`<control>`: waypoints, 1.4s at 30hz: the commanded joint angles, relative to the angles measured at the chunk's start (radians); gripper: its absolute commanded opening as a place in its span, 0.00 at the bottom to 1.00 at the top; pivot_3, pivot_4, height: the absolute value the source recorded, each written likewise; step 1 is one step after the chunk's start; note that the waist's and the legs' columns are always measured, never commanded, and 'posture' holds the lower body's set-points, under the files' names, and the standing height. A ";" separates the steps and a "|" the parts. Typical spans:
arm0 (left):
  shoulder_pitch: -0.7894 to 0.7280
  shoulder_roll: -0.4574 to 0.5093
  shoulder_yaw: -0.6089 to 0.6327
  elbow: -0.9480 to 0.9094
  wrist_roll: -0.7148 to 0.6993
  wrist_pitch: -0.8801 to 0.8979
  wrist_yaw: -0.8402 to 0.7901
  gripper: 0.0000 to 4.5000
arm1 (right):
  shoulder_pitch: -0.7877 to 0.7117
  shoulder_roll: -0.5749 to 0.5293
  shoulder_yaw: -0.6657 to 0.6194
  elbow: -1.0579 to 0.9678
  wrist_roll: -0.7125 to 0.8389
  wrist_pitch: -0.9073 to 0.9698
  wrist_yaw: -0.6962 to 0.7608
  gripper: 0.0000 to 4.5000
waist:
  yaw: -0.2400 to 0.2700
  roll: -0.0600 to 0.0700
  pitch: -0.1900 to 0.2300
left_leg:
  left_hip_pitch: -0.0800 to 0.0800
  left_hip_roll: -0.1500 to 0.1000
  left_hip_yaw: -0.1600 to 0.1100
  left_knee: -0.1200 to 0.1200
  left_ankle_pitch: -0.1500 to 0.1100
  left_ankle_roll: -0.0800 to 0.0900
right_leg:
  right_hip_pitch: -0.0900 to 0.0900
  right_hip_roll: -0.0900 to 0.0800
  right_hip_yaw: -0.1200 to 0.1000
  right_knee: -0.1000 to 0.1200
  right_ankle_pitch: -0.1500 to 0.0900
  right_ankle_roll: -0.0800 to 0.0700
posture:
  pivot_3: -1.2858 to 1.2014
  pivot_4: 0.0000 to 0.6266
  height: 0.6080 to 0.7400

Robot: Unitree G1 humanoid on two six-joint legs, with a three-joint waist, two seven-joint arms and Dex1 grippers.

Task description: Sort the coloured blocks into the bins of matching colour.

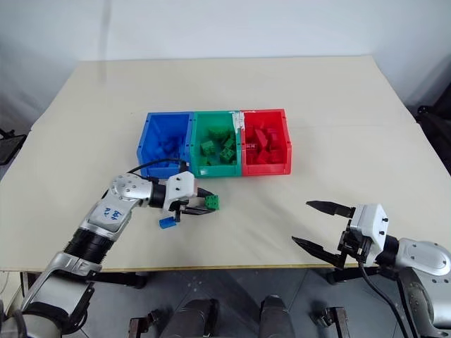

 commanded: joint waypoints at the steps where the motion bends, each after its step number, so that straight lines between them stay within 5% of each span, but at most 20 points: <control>1: 0.036 0.006 0.140 -0.027 -0.102 -0.091 0.019 0.33 | -0.037 0.032 0.012 -0.021 0.016 -0.022 -0.029 1.00 | 0.000 0.000 0.000 | 0.000 0.000 -0.001 0.000 0.000 0.000 | 0.000 0.000 0.000 0.000 0.000 0.000 | 0.52 0.24 1.00; 6: 0.067 -0.008 0.358 -0.044 -0.226 -0.033 0.176 0.33 | -0.143 0.109 0.034 0.026 0.006 -0.032 -0.113 1.00 | -0.001 0.000 0.000 | 0.000 0.001 -0.007 0.000 0.000 0.000 | -0.001 0.000 0.001 0.000 0.000 0.000 | 0.52 0.24 1.00; 12: -0.073 -0.107 0.291 -0.016 -0.197 0.020 0.225 0.33 | -0.210 0.140 0.059 0.059 -0.012 -0.034 -0.153 1.00 | 0.036 0.000 0.000 | -0.001 -0.002 -0.011 0.004 0.000 0.001 | 0.003 -0.002 -0.001 -0.001 0.002 0.003 | 0.52 0.24 1.00; 20: -0.331 -0.221 0.212 0.303 -0.080 0.003 0.329 0.33 | -0.218 0.152 0.085 0.031 -0.020 -0.029 -0.190 1.00 | 0.012 -0.001 0.000 | -0.001 -0.002 -0.002 0.000 0.000 0.001 | -0.001 -0.001 -0.001 -0.001 0.002 0.003 | 0.52 0.24 1.00; 24: -0.342 -0.219 0.214 0.335 -0.073 -0.006 0.322 0.61 | -0.212 0.149 0.088 0.022 -0.018 -0.032 -0.201 1.00 | -0.005 -0.001 0.000 | -0.001 -0.001 0.002 -0.001 0.000 0.001 | -0.002 -0.001 -0.001 0.000 0.002 0.003 | 0.52 0.24 1.00; 28: -0.274 -0.170 0.232 0.277 -0.088 -0.024 0.279 0.88 | -0.212 0.142 0.093 0.024 -0.018 -0.037 -0.195 1.00 | -0.005 -0.001 0.000 | -0.001 -0.002 0.001 -0.001 0.000 0.001 | -0.002 -0.001 0.000 0.000 0.002 0.003 | 0.52 0.24 1.00; 36: 0.069 0.036 0.418 0.001 -0.238 -0.066 0.145 0.92 | -0.248 0.077 0.140 0.071 -0.022 -0.047 -0.043 1.00 | -0.013 -0.001 0.000 | -0.001 0.000 -0.002 -0.001 0.000 0.001 | -0.004 -0.001 0.001 0.000 0.002 0.002 | 0.52 0.24 1.00; 42: 0.473 0.163 0.704 -0.188 -0.328 -0.076 0.149 0.99 | -0.327 0.046 0.214 0.134 -0.012 -0.011 0.070 1.00 | -0.015 -0.001 0.000 | 0.000 0.004 -0.001 -0.001 -0.002 0.002 | -0.004 -0.003 0.001 -0.001 0.002 0.001 | 0.52 0.24 1.00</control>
